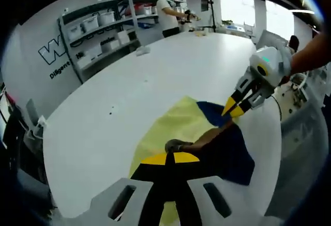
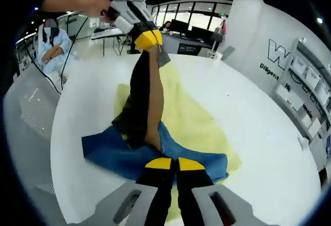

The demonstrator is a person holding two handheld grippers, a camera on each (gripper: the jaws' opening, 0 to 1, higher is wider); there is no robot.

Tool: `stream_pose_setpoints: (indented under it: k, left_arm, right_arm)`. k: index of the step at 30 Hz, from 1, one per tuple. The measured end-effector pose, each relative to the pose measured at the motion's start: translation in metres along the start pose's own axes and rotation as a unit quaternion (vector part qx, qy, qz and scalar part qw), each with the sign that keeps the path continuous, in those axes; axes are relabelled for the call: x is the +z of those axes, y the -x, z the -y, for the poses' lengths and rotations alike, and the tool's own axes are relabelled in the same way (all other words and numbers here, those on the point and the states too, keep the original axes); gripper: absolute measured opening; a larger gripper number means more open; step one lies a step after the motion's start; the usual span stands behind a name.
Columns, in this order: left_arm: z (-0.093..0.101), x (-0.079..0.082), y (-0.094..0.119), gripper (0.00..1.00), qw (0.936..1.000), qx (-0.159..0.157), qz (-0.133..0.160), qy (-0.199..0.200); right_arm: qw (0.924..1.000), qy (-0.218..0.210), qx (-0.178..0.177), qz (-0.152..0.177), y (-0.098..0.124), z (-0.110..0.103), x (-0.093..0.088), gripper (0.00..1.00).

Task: Fold the garment on the visible template until the final outline fits inside the template.

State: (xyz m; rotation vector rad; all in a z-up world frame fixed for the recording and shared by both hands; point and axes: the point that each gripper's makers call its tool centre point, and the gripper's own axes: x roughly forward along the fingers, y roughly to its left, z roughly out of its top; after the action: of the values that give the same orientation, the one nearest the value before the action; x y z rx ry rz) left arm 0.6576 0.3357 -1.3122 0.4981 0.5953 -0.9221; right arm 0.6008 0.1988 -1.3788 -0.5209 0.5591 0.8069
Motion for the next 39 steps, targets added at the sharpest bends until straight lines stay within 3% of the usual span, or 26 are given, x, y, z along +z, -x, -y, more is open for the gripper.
stream_pose_setpoints:
  k: [5, 11, 16, 18, 22, 27, 31, 39]
  left_arm:
    - [0.009, -0.01, 0.003, 0.05, 0.9999, -0.008, -0.01, -0.002]
    - [0.011, -0.007, 0.004, 0.05, 0.9998, -0.014, -0.009, 0.012]
    - [0.008, 0.013, 0.01, 0.05, 0.9998, -0.012, 0.006, 0.015]
    - [0.006, 0.02, 0.011, 0.05, 0.9998, -0.01, 0.01, 0.013]
    - [0.004, 0.025, 0.01, 0.05, 0.9999, -0.009, 0.01, 0.009]
    - [0.007, 0.029, 0.007, 0.05, 0.9999, -0.013, 0.006, -0.003]
    - [0.008, 0.035, 0.006, 0.05, 0.9998, -0.015, 0.009, -0.004]
    - [0.006, 0.038, 0.006, 0.05, 0.9999, -0.012, 0.01, -0.005]
  right_arm:
    - [0.9997, -0.015, -0.008, 0.015, 0.018, 0.01, 0.009, 0.0]
    - [0.9991, -0.036, -0.012, 0.018, 0.023, 0.019, 0.011, 0.0]
    - [0.9859, -0.165, 0.023, 0.019, 0.017, 0.01, 0.003, 0.0]
    - [0.9826, -0.18, 0.031, 0.034, 0.016, 0.01, 0.007, 0.0]
    - [0.9802, -0.192, 0.035, 0.03, 0.012, 0.013, 0.005, 0.0]
    - [0.9709, -0.221, 0.084, 0.035, 0.009, -0.001, 0.01, 0.0]
    - [0.9749, -0.207, 0.081, 0.017, 0.003, -0.003, 0.005, 0.0]
    - [0.9702, -0.23, 0.072, 0.022, -0.003, 0.001, 0.008, 0.0]
